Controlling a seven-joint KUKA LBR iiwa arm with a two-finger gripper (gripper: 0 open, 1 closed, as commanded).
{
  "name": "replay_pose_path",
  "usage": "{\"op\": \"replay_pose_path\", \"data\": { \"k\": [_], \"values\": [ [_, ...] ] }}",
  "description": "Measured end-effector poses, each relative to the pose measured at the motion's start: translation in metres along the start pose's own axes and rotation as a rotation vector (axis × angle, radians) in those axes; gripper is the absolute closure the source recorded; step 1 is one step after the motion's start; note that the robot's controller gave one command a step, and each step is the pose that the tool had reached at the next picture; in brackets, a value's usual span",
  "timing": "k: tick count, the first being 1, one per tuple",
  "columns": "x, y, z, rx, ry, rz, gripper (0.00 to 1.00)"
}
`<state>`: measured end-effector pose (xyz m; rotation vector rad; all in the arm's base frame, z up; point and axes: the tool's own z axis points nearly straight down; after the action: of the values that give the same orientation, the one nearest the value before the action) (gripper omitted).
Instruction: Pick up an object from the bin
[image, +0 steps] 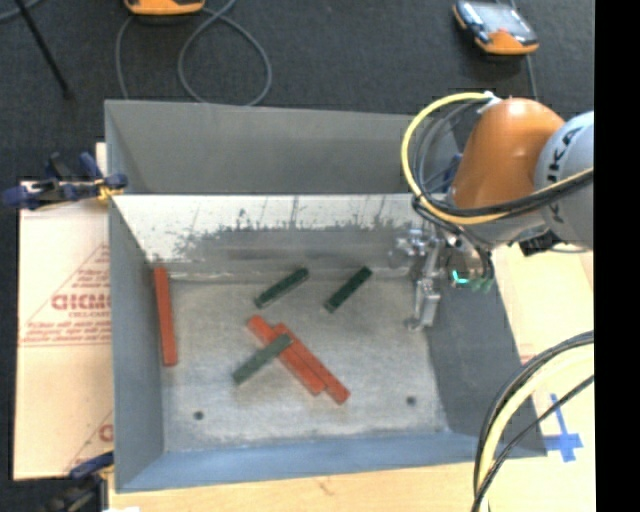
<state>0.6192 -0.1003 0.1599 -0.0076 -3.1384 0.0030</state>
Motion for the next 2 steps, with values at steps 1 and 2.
{"op": "replay_pose_path", "data": {
  "k": [1,2],
  "values": [
    [0.003,0.045,0.090,0.000,-0.012,-0.035,0.00],
    [-0.015,0.090,0.065,-0.006,-0.011,0.263,0.00]
  ]
}}
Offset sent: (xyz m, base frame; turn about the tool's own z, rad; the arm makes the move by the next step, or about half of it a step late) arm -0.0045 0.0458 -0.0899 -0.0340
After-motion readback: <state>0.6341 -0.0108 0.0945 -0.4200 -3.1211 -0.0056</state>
